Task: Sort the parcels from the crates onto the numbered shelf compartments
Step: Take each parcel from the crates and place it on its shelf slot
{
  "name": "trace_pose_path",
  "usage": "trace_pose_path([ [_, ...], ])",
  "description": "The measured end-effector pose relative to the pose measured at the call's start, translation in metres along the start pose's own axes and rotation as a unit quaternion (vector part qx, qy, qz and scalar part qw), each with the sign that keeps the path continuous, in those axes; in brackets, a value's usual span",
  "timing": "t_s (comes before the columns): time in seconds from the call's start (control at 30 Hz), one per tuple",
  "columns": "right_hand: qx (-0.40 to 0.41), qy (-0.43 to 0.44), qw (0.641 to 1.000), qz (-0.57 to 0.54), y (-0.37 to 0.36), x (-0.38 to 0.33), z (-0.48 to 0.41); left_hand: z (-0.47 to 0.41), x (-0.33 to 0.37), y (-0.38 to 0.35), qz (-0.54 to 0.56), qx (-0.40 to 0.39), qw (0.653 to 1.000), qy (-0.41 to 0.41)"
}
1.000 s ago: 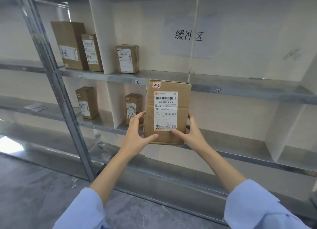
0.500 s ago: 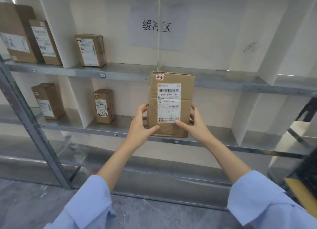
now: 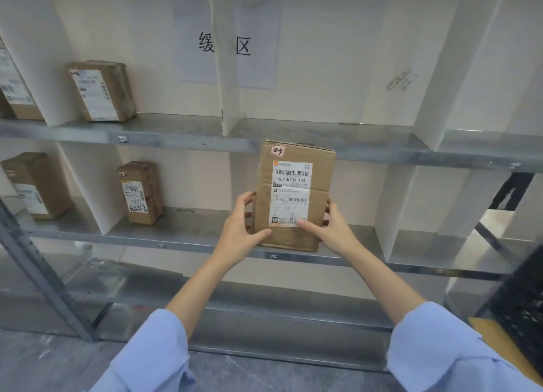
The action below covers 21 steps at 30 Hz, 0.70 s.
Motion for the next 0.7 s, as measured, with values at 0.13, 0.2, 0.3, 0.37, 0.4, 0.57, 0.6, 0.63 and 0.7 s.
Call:
trace_pose_path([
  [0.13, -0.007, 0.000, 1.000, -0.013, 0.017, 0.024, -0.013, -0.014, -0.004, -0.022, 0.006, 0.015, 1.000, 0.012],
  [0.2, -0.011, 0.002, 1.000, -0.016, 0.021, 0.037, -0.018, -0.019, -0.006, -0.032, 0.008, 0.021, 1.000, 0.016],
  [0.3, -0.022, -0.008, 0.999, -0.026, 0.021, 0.057, -0.024, -0.026, -0.015, -0.043, -0.010, 0.026, 0.999, 0.028],
  [0.37, -0.021, -0.016, 0.999, -0.029, 0.019, 0.071, -0.026, -0.031, -0.022, -0.047, -0.037, 0.031, 0.998, 0.032],
  [0.4, -0.018, -0.020, 0.999, -0.030, 0.018, 0.078, -0.028, -0.035, -0.027, -0.049, -0.052, 0.032, 0.998, 0.034],
  [0.57, 0.012, -0.030, 0.999, -0.019, 0.008, 0.112, -0.039, -0.060, -0.046, -0.048, -0.147, 0.016, 0.988, 0.052],
  [0.6, 0.018, -0.032, 0.999, -0.016, 0.005, 0.119, -0.042, -0.067, -0.050, -0.048, -0.177, 0.012, 0.983, 0.054],
  [0.63, 0.025, -0.035, 0.999, -0.013, 0.001, 0.127, -0.045, -0.073, -0.053, -0.048, -0.210, 0.011, 0.976, 0.054],
  [0.7, 0.041, -0.040, 0.998, -0.003, -0.006, 0.142, -0.052, -0.086, -0.058, -0.048, -0.283, 0.024, 0.958, 0.045],
])
Point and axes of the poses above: each hand's wrist, its own z-axis away from the middle knuckle, its own y-axis out of the back of the hand, x = y × z, the point moved 3 cm from there along -z, towards the middle knuckle, and after that the axes turned 14 degrees about y, right-handed, at the moved point
